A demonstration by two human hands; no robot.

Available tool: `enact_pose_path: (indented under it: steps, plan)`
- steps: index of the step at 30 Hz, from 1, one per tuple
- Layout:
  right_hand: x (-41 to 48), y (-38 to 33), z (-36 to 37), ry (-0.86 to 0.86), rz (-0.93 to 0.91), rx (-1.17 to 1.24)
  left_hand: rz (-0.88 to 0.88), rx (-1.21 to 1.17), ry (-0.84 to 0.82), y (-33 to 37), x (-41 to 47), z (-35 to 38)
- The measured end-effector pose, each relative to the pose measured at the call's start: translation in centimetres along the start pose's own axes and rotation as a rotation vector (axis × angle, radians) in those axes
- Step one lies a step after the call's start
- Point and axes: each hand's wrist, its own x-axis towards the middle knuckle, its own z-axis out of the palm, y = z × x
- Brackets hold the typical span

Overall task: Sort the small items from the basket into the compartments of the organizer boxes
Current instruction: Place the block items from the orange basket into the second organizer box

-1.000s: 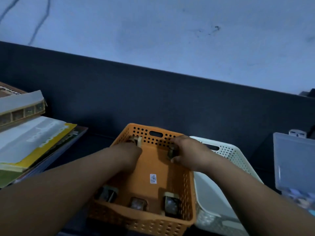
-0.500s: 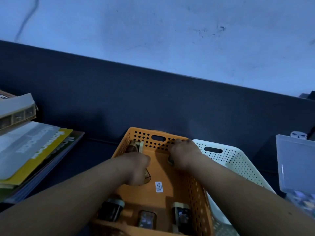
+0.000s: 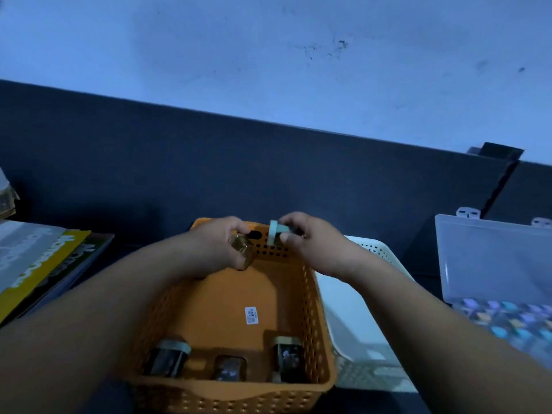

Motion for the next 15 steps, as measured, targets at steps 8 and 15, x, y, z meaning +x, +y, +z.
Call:
enact_pose_path:
  steps: [8, 15]
  plan:
    - [-7.6, 2.3, -6.0, 0.099, 0.082, 0.341, 0.166, -0.249, 0.068, 8.3, -2.9, 4.2]
    - [-18.7, 8.9, -13.3, 0.226, 0.147, 0.613, 0.326, -0.31, 0.004, 18.4, -5.8, 15.9]
